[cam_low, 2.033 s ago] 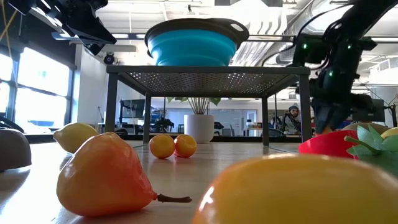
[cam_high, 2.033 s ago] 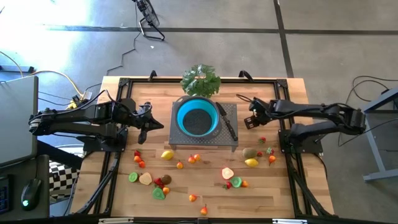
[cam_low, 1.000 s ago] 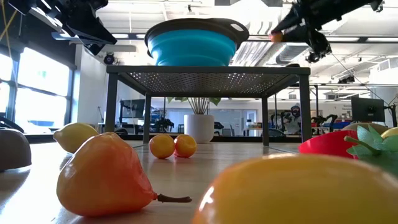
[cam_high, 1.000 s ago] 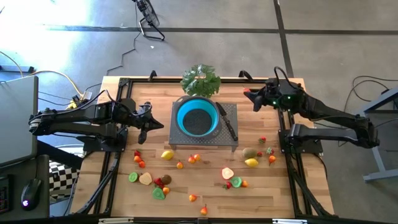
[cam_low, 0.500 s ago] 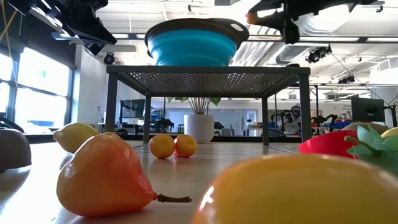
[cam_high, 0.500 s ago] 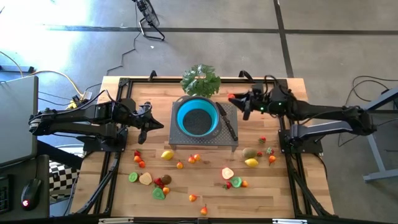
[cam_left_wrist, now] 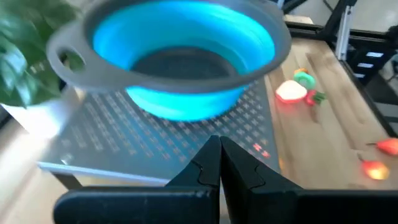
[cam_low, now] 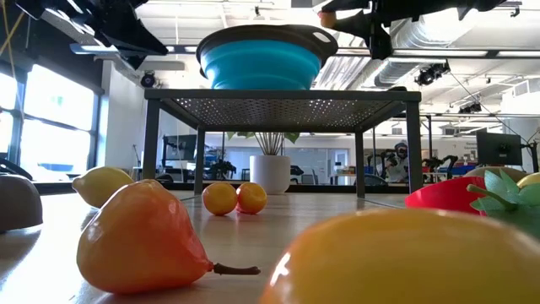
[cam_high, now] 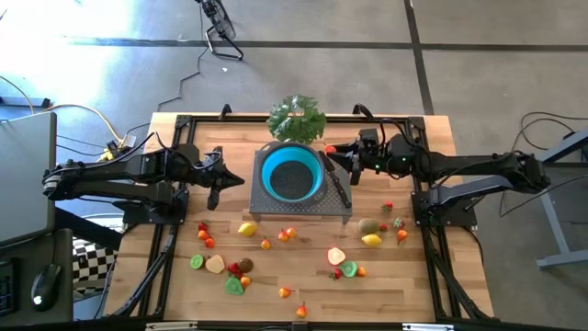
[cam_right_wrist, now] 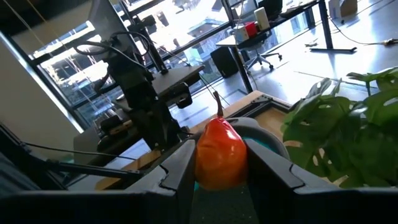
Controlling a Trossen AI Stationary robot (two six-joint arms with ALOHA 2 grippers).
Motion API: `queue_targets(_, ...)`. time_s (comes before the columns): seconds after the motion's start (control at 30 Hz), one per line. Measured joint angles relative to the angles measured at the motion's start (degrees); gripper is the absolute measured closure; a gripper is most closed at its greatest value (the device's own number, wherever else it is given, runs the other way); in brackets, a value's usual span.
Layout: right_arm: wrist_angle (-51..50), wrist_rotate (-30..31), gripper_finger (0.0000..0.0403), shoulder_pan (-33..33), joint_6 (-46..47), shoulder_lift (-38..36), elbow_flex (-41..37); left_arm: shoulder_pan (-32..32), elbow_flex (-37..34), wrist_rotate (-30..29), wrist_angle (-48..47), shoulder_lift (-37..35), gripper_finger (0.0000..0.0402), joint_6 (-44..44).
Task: Pick & Place Fruit
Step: Put the pear into the blue strainer bowl on the shelf
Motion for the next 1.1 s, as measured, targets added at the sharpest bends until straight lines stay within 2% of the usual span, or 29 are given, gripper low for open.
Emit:
queue_targets(0.27,-2.6,-1.1,0.029,0.4,-1.5,0.1,3.2,0.0,-0.3,-0.2,4.0,-1.5,0.0402,6.6)
queue_targets(0.33,-5.3,-1.0,0.0289,1.0,-2.2,0.3,5.1,0.0,-2.3,0.0,6.1,-2.5,0.0402,7.7)
queue_targets(0.5,-13.6,3.1,0.029,3.3,-4.7,3.0,11.8,0.0,-10.3,0.5,18.4,-5.8,0.0402,8.1)
queue_targets(0.63,-18.9,3.2,0.029,4.2,-6.0,8.3,18.4,0.0,-13.2,0.1,19.6,-8.7,0.0402,7.5)
queue_targets(0.83,-29.8,3.1,0.0289,4.4,-8.5,17.8,29.1,0.0,-13.4,0.1,17.9,-11.3,0.0402,6.6)
queue_targets(1.1,-39.7,2.8,0.0287,4.4,-12.2,28.7,40.4,0.0,-13.4,0.2,17.6,-11.8,0.0402,5.9)
